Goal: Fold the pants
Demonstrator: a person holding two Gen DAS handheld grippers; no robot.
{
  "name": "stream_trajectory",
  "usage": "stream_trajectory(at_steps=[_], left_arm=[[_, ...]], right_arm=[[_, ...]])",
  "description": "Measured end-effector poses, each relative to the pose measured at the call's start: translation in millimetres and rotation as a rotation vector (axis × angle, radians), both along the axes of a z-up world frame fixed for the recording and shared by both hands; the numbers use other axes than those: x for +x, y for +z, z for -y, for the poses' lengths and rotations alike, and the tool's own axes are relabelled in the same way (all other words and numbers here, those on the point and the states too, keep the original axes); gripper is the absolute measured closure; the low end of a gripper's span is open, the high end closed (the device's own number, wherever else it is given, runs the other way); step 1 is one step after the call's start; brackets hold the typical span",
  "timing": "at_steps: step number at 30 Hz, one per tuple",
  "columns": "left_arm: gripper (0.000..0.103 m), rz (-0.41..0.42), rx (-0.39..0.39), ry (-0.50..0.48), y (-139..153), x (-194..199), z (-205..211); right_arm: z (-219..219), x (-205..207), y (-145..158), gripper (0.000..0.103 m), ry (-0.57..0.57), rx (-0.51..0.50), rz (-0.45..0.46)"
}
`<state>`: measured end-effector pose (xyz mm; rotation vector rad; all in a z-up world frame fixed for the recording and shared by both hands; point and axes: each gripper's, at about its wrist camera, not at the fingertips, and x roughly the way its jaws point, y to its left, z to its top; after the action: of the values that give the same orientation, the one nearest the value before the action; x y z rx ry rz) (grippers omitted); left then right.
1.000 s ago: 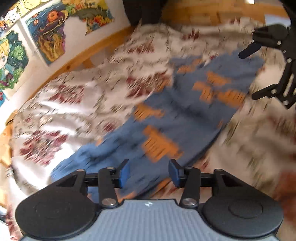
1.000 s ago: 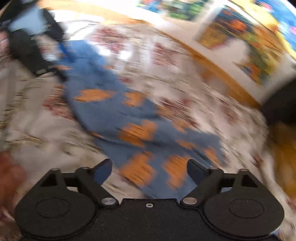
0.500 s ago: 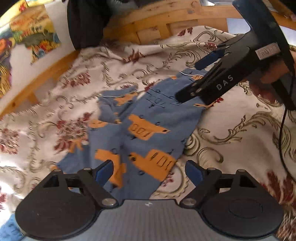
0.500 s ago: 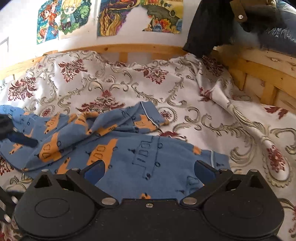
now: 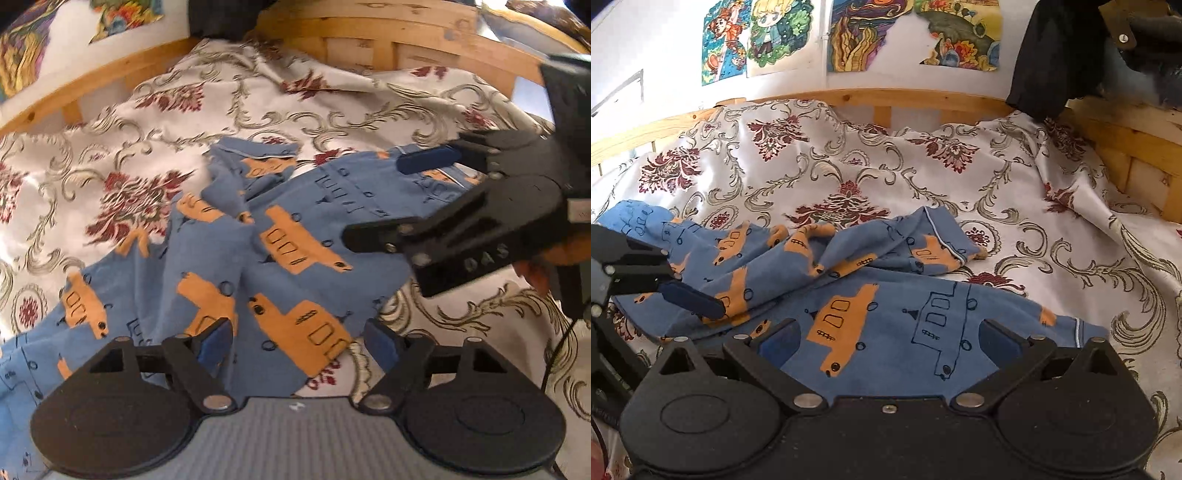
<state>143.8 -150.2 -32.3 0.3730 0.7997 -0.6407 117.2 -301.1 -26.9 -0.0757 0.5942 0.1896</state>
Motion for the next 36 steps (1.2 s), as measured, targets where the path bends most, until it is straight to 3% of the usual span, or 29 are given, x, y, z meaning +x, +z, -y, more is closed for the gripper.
stream_trajectory(at_steps=[4, 7, 9, 13, 17, 20, 25, 34, 36], left_arm=[[0.023, -0.020, 0.003, 0.017, -4.6, 9.6, 3.6], [0.033, -0.050, -0.005, 0.084, -6.7, 24.0, -0.3], [0.045, -0.061, -0.003, 0.117, -7.5, 30.1, -3.9], [0.052, -0.017, 0.052, 0.157, -6.7, 33.1, -4.4], [0.052, 0.024, 0.099, 0.132, -8.4, 27.2, 1.1], [0.067, 0.040, 0.117, 0.103, -10.0, 24.1, 5.9], [0.069, 0.107, 0.181, 0.089, -12.4, 24.3, 16.3], [0.082, 0.132, 0.268, 0.096, -18.5, 27.6, 17.8], [0.091, 0.145, 0.285, 0.081, -19.8, 24.6, 19.0]], right_arm=[[9.1, 3.0, -1.2, 0.001, -0.040, 0.024, -0.015], [17.5, 3.5, -1.4, 0.001, -0.063, 0.047, -0.021], [21.3, 3.7, -1.3, 0.001, -0.077, 0.055, -0.024], [24.4, 4.5, -2.0, 0.001, -0.082, 0.072, -0.032], [21.9, 4.7, -3.3, 0.001, -0.068, 0.075, -0.039], [20.6, 4.7, -4.6, 0.001, -0.061, 0.073, -0.045], [20.4, 6.1, -6.0, 0.001, -0.064, 0.081, -0.056], [19.9, 7.5, -11.4, 0.001, -0.058, 0.078, -0.074], [19.8, 7.1, -12.6, 0.001, -0.056, 0.078, -0.077]])
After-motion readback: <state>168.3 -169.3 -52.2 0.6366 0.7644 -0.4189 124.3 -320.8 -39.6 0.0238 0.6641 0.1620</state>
